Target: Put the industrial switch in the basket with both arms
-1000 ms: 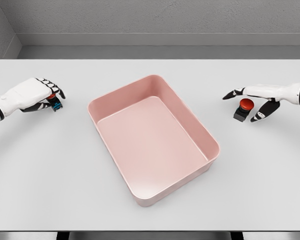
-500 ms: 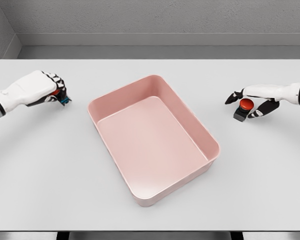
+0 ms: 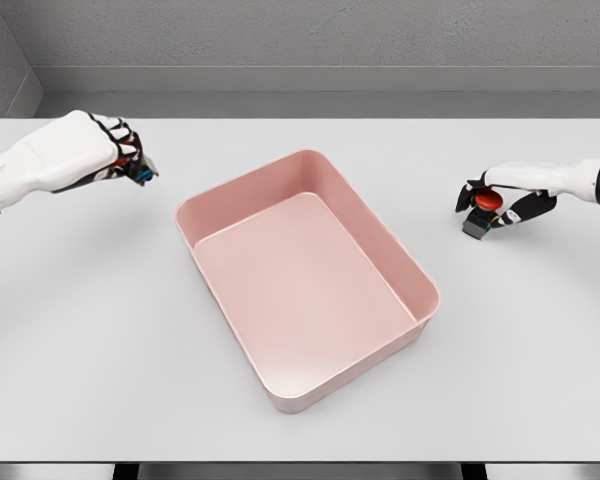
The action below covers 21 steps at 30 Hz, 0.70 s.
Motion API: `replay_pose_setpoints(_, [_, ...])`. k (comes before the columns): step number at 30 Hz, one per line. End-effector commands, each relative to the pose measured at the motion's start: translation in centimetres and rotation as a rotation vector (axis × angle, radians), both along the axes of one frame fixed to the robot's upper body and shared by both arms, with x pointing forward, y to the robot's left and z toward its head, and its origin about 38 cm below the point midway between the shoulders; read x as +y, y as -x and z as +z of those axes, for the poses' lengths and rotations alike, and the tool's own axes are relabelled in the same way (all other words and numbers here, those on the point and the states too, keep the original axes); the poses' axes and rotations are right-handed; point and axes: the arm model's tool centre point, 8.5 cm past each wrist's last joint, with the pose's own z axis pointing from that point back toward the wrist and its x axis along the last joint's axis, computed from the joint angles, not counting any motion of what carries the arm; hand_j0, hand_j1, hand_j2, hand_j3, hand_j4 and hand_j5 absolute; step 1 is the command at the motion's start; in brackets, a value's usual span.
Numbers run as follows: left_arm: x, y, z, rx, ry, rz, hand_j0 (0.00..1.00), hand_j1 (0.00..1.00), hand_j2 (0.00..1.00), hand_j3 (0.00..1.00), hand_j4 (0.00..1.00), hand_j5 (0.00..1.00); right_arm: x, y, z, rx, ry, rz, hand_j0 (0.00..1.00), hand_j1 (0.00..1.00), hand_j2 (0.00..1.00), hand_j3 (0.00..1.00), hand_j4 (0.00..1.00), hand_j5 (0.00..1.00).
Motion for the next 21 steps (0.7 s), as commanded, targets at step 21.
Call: replay_pose_setpoints(21, [-6.3,3.8,3.0,-0.082,0.106,-0.206,0.29,0.29,0.29,0.29,0.29,0.29,1.3,0.5,4.5,-0.093,-0.014,0.095,0.49,0.49,0.49,0.49,0.49,0.49])
